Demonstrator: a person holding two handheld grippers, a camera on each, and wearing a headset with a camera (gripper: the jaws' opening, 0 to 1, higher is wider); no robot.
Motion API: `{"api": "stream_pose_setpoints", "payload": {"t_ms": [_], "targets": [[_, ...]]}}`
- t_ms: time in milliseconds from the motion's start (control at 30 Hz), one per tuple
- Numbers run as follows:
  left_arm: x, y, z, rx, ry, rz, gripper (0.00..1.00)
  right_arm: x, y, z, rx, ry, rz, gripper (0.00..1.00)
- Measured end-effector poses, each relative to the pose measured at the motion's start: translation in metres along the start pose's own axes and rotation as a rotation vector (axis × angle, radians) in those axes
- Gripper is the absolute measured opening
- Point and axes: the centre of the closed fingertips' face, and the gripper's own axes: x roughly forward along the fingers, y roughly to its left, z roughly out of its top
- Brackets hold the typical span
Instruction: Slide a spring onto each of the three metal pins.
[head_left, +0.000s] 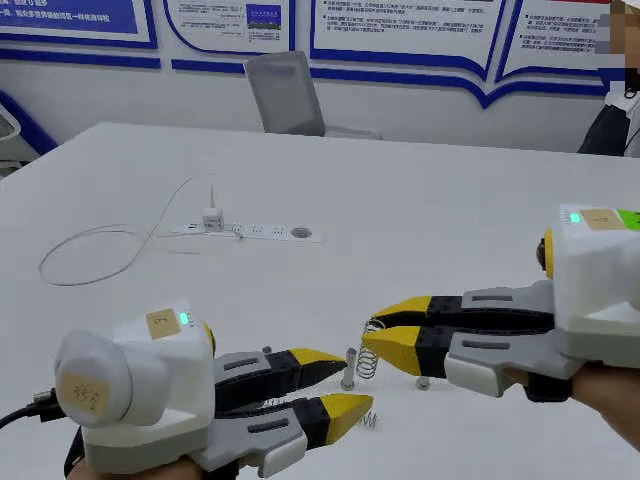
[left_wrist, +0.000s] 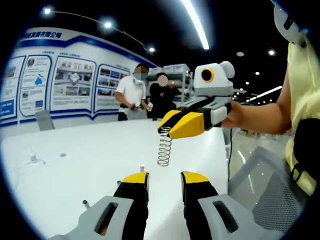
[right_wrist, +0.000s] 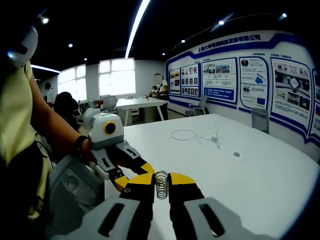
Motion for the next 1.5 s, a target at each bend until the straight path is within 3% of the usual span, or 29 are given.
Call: {"api": "stream_pose_setpoints", "payload": {"t_ms": [433,600,833,1000,1500], "targets": [[-0.039,0.037,-0.013,0.011,0.019,0.13,0.46,-0.019,-0.052,-0.018,0.035,0.014,-0.142,0.12],[-0.051,0.045,-0.023,0.042,0.052,0.164,0.51,-0.02,-0.069,-0.029,0.048,0.03,-0.182,0.12],[-0.061,0.049,-0.035,0.043,0.08,0.193,0.59,-0.019,-0.092,-0.041,0.069,0.036,-0.238,0.12],[-0.066,0.051,-0.04,0.023,0.088,0.213,0.61,-0.016,-0.11,-0.058,0.086,0.062,-0.283,0.12],[-0.068,0.053,-0.045,-0.002,0.094,0.227,0.63,-0.007,-0.133,-0.09,0.141,0.09,-0.315,0.12]]}}
